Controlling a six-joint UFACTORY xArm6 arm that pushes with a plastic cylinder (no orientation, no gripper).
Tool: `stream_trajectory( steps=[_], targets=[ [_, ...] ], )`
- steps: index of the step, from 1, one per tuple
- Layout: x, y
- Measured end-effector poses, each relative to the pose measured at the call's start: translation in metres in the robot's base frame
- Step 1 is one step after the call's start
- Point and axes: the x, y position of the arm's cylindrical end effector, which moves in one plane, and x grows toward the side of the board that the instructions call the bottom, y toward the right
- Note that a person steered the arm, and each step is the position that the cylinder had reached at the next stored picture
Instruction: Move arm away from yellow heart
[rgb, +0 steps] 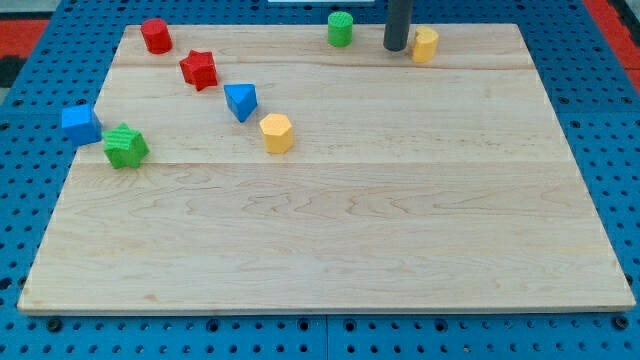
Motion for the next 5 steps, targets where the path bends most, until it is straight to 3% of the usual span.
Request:
stream_trajectory(
  steps=[2, 5],
  targets=[
    [-0.007, 0.056],
    [-0.003, 0.044]
  ],
)
